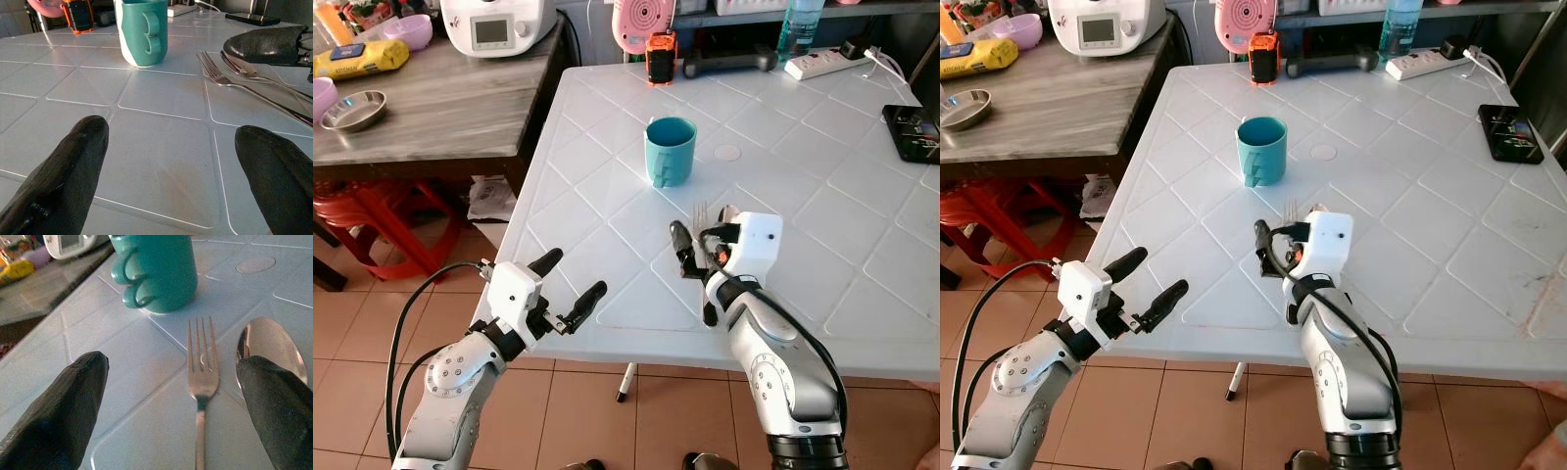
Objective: Setting the table
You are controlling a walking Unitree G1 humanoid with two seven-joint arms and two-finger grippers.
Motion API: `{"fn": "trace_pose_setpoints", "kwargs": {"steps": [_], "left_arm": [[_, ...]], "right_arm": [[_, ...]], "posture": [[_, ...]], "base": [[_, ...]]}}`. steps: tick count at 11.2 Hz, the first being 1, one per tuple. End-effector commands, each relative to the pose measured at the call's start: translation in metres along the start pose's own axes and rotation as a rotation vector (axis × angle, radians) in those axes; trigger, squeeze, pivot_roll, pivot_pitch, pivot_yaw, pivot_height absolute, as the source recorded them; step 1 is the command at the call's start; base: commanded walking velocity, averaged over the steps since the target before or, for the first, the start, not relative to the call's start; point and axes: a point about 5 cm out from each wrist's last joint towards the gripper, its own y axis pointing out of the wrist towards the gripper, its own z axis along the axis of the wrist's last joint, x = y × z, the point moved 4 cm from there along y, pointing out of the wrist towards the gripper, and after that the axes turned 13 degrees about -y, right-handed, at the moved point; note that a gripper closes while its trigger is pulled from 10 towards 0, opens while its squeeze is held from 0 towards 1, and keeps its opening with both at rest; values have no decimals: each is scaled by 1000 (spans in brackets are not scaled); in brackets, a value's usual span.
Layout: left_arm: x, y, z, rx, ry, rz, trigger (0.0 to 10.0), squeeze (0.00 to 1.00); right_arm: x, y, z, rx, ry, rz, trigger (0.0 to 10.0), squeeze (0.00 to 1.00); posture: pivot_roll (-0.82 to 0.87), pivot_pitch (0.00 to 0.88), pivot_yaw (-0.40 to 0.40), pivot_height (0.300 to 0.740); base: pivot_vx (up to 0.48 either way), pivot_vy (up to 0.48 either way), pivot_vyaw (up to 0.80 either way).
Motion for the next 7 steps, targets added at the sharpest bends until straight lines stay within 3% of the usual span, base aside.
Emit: {"fn": "trace_pose_setpoints", "kwargs": {"steps": [1,7], "left_arm": [[-3,-3,-2,-12,10,4,10000,0],[0,2,-2,-8,2,-5,10000,0]], "right_arm": [[-8,0,-13,-68,32,13,10000,0],[-10,6,-26,-148,32,-4,10000,0]], "posture": [[-29,157,104,740],[-33,160,105,740]], "base": [[0,0,0],[0,0,0]]}}
